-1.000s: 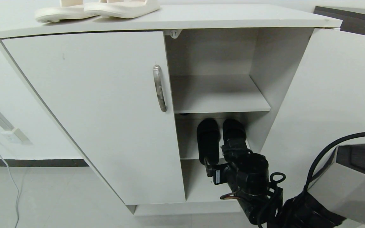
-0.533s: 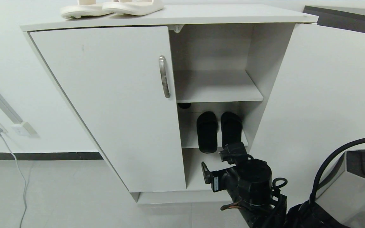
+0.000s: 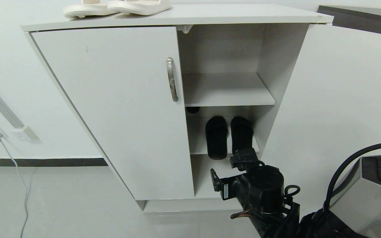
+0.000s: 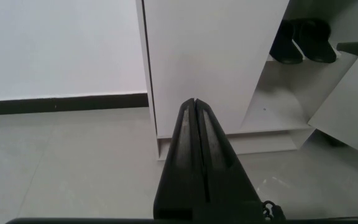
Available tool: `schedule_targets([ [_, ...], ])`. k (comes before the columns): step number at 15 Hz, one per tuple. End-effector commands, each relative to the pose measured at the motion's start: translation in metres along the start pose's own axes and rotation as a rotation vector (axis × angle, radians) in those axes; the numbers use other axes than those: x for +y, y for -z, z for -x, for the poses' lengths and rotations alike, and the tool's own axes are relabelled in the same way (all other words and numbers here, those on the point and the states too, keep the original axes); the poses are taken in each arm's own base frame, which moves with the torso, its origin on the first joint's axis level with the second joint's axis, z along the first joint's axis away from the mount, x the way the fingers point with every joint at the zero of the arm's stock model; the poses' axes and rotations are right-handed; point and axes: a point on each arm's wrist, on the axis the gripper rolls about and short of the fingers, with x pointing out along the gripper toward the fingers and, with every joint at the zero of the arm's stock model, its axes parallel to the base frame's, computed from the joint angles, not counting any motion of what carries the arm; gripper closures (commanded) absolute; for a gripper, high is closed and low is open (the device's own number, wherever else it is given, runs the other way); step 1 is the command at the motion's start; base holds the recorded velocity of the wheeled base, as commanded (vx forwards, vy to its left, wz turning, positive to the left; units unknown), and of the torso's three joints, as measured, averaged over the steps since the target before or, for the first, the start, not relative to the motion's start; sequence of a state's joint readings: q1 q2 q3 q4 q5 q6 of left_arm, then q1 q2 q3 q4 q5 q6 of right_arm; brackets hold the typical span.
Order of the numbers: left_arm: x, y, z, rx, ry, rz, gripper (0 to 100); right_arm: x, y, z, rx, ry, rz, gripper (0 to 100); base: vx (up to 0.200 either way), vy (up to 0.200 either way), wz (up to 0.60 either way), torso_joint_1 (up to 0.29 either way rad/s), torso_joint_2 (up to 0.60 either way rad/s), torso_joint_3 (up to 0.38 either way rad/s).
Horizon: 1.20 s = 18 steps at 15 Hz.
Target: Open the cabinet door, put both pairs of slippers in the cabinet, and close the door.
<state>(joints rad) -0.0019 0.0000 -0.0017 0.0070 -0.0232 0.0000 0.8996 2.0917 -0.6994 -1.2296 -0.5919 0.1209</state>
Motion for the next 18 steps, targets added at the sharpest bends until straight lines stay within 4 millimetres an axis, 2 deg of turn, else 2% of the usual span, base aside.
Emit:
schedule_targets([
  [1, 0.0000, 0.0001, -0.0001, 0.002, 0.001, 0.000, 100, 0.0013, 0.0009, 0.0005, 0.002, -0.003, 0.002, 0, 0.000, 0.000, 0.00, 0.000, 0.00, 0.000],
  [12, 0.0000, -0.0001, -0.0001, 0.001, -0.002, -0.002, 100, -0.0013, 0.0040, 0.0037, 0.015, -0.002, 0.012, 0, 0.000, 0.000, 0.00, 0.001, 0.00, 0.172],
  [18, 0.0000, -0.0001, -0.0001, 0.001, -0.001, 0.000, 100, -0.0016, 0.0045, 0.0041, 0.016, -0.002, 0.025, 0, 0.000, 0.000, 0.00, 0.002, 0.00, 0.024],
])
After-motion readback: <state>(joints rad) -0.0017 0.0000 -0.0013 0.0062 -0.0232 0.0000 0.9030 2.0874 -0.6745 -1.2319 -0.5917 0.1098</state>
